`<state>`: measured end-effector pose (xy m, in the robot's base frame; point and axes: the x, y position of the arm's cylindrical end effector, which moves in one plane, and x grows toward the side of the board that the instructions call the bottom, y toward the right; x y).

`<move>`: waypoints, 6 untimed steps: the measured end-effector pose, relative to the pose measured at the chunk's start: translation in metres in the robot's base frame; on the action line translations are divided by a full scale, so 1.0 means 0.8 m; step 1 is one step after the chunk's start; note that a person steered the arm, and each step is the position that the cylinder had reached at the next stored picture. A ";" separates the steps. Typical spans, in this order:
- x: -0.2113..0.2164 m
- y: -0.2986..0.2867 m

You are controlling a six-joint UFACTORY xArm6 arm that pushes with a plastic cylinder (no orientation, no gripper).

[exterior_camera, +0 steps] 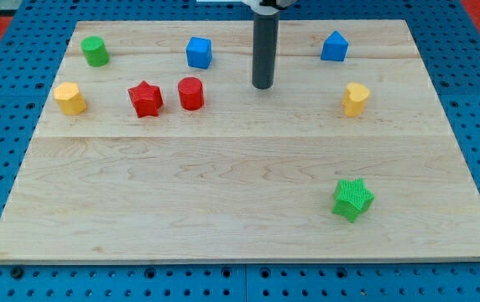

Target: Move the red circle close to the red star

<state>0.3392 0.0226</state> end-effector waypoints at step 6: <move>0.031 -0.202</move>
